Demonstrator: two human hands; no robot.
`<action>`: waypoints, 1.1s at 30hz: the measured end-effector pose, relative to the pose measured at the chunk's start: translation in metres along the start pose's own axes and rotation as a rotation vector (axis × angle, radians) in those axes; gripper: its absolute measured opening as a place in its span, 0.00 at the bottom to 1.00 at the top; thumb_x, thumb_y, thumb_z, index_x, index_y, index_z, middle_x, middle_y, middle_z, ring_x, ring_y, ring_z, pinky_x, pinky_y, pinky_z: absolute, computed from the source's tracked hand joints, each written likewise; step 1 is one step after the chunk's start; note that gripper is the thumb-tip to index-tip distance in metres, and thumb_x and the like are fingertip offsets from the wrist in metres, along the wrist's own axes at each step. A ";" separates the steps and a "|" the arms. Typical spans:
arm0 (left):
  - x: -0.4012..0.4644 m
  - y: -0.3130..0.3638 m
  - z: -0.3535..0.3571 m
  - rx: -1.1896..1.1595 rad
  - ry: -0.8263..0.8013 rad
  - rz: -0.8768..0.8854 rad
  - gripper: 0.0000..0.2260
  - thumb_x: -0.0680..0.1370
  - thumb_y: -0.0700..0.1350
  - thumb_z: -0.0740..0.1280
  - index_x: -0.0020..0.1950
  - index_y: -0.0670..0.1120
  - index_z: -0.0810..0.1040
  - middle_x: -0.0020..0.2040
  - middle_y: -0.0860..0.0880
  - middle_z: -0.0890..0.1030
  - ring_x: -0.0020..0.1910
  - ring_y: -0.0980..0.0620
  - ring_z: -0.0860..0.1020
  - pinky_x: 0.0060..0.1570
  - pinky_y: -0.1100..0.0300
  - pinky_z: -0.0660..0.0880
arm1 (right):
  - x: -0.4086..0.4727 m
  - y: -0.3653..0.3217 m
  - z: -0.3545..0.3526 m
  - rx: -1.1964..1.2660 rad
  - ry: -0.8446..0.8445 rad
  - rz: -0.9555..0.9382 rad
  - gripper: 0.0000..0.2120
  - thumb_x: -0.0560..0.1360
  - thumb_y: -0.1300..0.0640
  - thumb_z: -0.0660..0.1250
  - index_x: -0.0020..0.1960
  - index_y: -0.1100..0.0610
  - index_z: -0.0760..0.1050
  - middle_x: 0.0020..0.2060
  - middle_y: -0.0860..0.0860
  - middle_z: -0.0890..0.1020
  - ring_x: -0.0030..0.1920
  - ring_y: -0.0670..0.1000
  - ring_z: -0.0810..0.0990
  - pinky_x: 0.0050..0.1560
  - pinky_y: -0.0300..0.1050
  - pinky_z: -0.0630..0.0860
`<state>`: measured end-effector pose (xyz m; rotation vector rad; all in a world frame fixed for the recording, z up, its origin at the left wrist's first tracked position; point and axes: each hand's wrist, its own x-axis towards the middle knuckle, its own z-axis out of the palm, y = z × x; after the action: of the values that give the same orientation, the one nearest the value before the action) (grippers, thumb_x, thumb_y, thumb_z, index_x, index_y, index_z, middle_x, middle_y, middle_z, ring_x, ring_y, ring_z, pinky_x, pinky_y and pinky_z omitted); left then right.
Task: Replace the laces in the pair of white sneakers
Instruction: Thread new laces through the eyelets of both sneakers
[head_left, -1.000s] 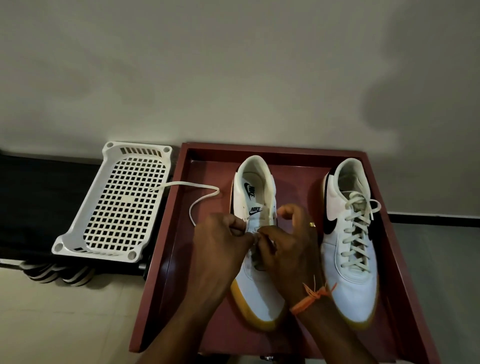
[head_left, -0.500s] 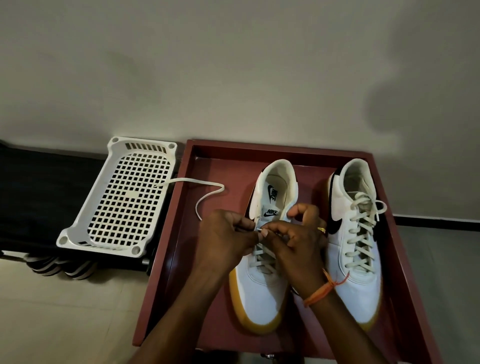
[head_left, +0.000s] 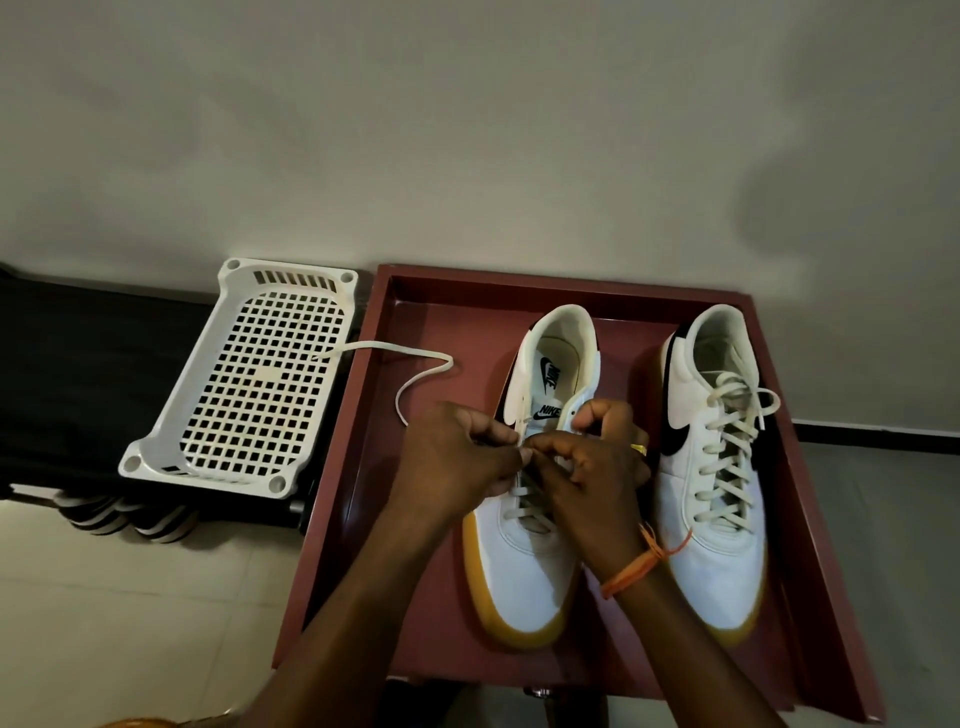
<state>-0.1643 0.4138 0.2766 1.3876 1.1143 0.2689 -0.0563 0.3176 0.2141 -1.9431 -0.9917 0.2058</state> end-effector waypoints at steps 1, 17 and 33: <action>0.001 0.001 -0.003 -0.034 -0.043 -0.018 0.05 0.71 0.34 0.76 0.45 0.38 0.84 0.38 0.40 0.84 0.35 0.48 0.84 0.39 0.56 0.83 | 0.001 0.000 -0.001 0.008 -0.012 -0.002 0.05 0.70 0.48 0.70 0.39 0.48 0.83 0.48 0.36 0.61 0.51 0.42 0.67 0.49 0.53 0.76; 0.033 -0.014 -0.050 -0.049 0.553 0.244 0.07 0.78 0.46 0.64 0.42 0.50 0.79 0.40 0.49 0.80 0.40 0.49 0.77 0.45 0.49 0.74 | 0.011 -0.002 -0.028 -0.086 -0.222 0.013 0.09 0.68 0.37 0.69 0.39 0.40 0.83 0.46 0.38 0.62 0.51 0.45 0.67 0.54 0.50 0.72; 0.014 -0.022 0.006 0.052 0.024 0.125 0.14 0.72 0.48 0.77 0.41 0.37 0.81 0.36 0.39 0.83 0.32 0.47 0.79 0.38 0.54 0.77 | 0.023 0.012 -0.048 0.098 -0.268 -0.034 0.25 0.74 0.63 0.57 0.67 0.48 0.75 0.45 0.49 0.71 0.46 0.45 0.75 0.51 0.33 0.71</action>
<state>-0.1623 0.4152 0.2499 1.5065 1.0621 0.3498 -0.0103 0.2999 0.2370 -1.8386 -1.1648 0.4970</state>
